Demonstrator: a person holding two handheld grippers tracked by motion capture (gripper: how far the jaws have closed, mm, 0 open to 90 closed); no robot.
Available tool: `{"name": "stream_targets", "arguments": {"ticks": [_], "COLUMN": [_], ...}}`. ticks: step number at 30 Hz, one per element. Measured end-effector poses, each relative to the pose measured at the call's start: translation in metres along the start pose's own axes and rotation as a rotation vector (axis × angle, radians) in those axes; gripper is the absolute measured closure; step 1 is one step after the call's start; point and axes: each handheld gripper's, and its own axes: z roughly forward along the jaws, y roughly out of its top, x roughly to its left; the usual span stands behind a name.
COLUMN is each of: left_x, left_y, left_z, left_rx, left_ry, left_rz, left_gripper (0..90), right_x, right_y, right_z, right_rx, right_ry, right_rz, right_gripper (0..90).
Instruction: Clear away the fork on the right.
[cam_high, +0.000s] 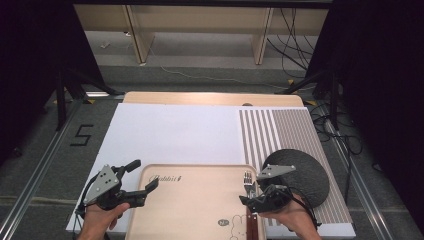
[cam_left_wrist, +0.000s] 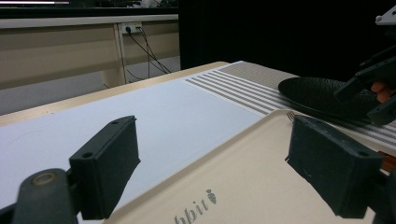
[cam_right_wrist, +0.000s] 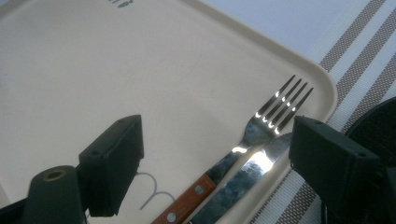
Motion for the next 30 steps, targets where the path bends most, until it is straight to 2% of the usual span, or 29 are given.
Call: {"name": "stream_targets", "arguments": {"ticks": [1,2,3,5,8,10,11,12,14,16,17,18,19,21,22,23,24,26,27,28,29,30], "left_x": [0.000,0.000,0.000,0.000,0.000,0.000,0.000,0.000,0.000,0.000,0.000,0.000,0.000,0.000,0.000,0.000,0.000,0.000,0.000,0.000,0.000,0.000], "left_y": [0.000,0.000,0.000,0.000,0.000,0.000,0.000,0.000,0.000,0.000,0.000,0.000,0.000,0.000,0.000,0.000,0.000,0.000,0.000,0.000,0.000,0.000], "left_z": [0.000,0.000,0.000,0.001,0.001,0.000,0.000,0.000,-0.001,-0.001,-0.001,-0.001,-0.001,0.000,0.000,0.000,0.000,0.000,-0.001,-0.001,-0.001,-0.001], "left_rx": [-0.001,-0.002,-0.003,-0.001,0.000,-0.002,-0.001,-0.001,-0.001,-0.002,-0.001,-0.001,-0.001,-0.002,-0.001,0.000,0.000,0.000,-0.001,-0.003,-0.004,-0.003], "left_ry": [0.000,0.001,0.000,0.000,0.000,0.001,0.002,0.003,0.003,0.002,0.002,0.002,0.002,0.002,0.003,0.003,0.003,0.002,0.002,0.002,0.002,0.002], "left_rz": [-0.001,-0.001,-0.001,-0.002,-0.002,-0.002,-0.001,-0.001,-0.001,-0.002,-0.002,-0.003,-0.003,-0.003,-0.002,-0.002,-0.002,-0.003,-0.003,-0.005,-0.006,-0.006], "left_gripper": [15.7,15.7,15.7,15.7,15.7,15.7,15.7,15.7,15.7,15.7,15.7,15.7,15.7,15.7,15.7,15.7,15.7,15.7,15.7,15.7,15.7,15.7], "right_x": [-0.002,-0.001,-0.003,-0.006,-0.010,-0.013,-0.013,-0.015,-0.018,-0.021,-0.021,-0.024,-0.024,-0.026,-0.025,-0.028,-0.028,-0.029,-0.031,-0.031,-0.033,-0.034], "right_y": [-0.001,-0.001,-0.002,-0.002,-0.003,-0.004,-0.004,-0.005,-0.006,-0.006,-0.007,-0.008,-0.008,-0.010,-0.010,-0.011,-0.011,-0.013,-0.013,-0.014,-0.015,-0.016], "right_z": [0.000,-0.002,-0.001,-0.005,-0.007,-0.008,-0.009,-0.011,-0.012,-0.014,-0.013,-0.015,-0.017,-0.018,-0.019,-0.018,-0.021,-0.022,-0.023,-0.024,-0.023,-0.025], "right_rx": [-0.015,-0.002,-0.025,-0.009,-0.037,-0.054,-0.050,-0.033,-0.064,-0.059,-0.082,-0.061,-0.041,-0.052,-0.043,-0.071,-0.046,-0.049,-0.049,-0.048,-0.064,-0.056], "right_ry": [-0.016,-0.007,-0.008,-0.008,-0.017,-0.021,-0.027,-0.032,-0.037,-0.032,-0.047,-0.041,-0.036,-0.043,-0.048,-0.051,-0.046,-0.043,-0.057,-0.053,-0.049,-0.062], "right_rz": [-0.003,0.031,0.025,0.034,0.050,0.044,0.058,0.053,0.052,0.054,0.075,0.065,0.085,0.094,0.128,0.089,0.130,0.141,0.120,0.143,0.125,0.128], "right_gripper": [18.6,18.6,18.4,18.2,17.6,17.4,17.3,17.0,17.0,17.0,17.0,17.0,17.0,17.0,17.0,17.0,17.0,17.0,17.0,17.0,17.0,17.0]}}
